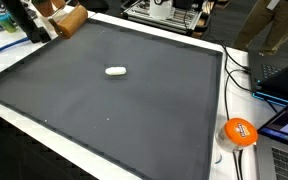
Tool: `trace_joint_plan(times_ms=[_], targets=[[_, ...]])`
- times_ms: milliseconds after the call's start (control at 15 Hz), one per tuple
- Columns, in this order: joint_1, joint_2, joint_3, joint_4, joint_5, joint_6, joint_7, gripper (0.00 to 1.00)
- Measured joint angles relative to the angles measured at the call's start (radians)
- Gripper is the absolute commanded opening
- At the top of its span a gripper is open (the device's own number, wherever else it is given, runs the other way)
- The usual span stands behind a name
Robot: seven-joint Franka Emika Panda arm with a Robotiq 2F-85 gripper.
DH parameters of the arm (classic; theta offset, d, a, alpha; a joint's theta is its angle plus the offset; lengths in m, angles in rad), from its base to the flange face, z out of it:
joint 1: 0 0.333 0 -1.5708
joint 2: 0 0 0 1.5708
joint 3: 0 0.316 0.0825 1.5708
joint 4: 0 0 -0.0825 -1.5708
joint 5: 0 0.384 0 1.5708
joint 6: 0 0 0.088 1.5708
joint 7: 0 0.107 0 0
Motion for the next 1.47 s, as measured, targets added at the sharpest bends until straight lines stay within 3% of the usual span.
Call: trace_joint_plan(times_ms=[467,1000,1067,1267,1333,1467], targets=[[0.021,-0.225,0.008,-0.303,0.000,0.132,-0.042,0.22],[0.142,-0.471,0.012,-0.689,-0.006,0.254,0.019,0.22],[0.157,-0.505,0.012,-0.740,-0.010,0.260,0.038,0.47],[0.185,-0.585,0.012,-0.871,-0.021,0.276,0.061,0.47],[0.185,-0.598,0.012,-0.890,-0.022,0.279,0.061,0.22],[0.185,-0.605,0.010,-0.900,-0.022,0.281,0.060,0.22]])
